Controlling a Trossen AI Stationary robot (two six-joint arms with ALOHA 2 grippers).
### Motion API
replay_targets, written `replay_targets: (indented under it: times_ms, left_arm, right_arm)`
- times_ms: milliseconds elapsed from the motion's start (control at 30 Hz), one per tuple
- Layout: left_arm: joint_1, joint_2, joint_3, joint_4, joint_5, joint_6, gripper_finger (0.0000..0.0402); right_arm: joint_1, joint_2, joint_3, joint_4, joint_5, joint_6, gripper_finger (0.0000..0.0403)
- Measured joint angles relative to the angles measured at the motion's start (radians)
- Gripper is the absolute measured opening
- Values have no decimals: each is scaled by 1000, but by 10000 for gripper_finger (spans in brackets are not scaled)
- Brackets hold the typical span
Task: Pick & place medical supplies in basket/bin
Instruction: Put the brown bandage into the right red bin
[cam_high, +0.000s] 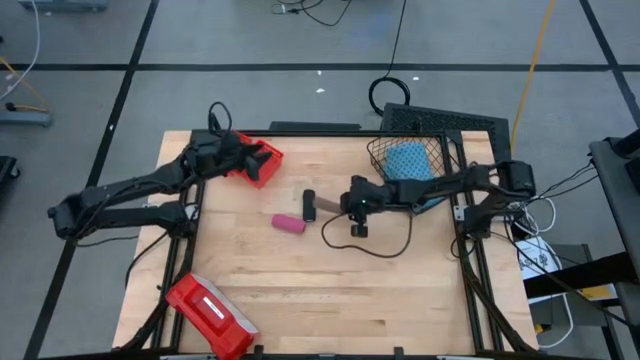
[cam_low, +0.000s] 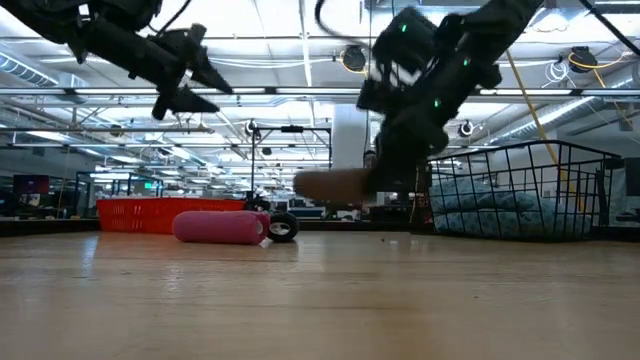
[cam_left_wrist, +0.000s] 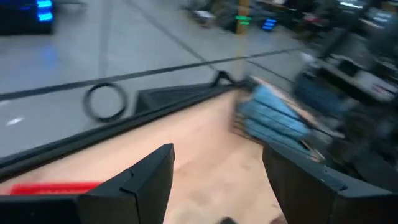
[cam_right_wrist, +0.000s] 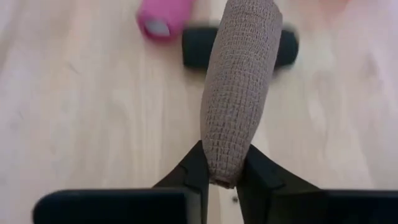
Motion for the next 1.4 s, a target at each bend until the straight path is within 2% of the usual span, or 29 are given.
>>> replay_targets:
  times_ms: [133,267,367,533,633,833,967,1133,1267,1400]
  left_arm:
    - [-112,8,0,66,10,55,255]
    - [-244,25,0,128,11,155,255]
    - [-342,65,1,176,11,219,255]
    - [-462,154,0,236,11,228,255]
    - [-504,209,0,234,9,227,255]
    - [-561,298,0,331,-11,260,255]
    - [-580,336,4,406,-17,287,255]
    - [-584,340,29,397,-18,293,253]
    - [-584,340,52,399,8,290,216]
    - [-584,342,70,386,33,255,137]
  right_arm:
    - [43,-63,0,44,51,23,39]
    - [87,-99,0,119,52,22,46]
    - [114,-103,0,200,51,0,45]
    - [136,-103,0,271,48,-20,40]
    - [145,-103,0,292,40,-25,41]
    - [151,-103,0,362,-74,-32,40]
    - [151,-103,0,379,-85,-39,41]
    - [151,-104,0,379,-86,-46,40]
    - [151,-103,0,369,-87,-54,41]
    - [152,-103,0,370,-91,-60,41]
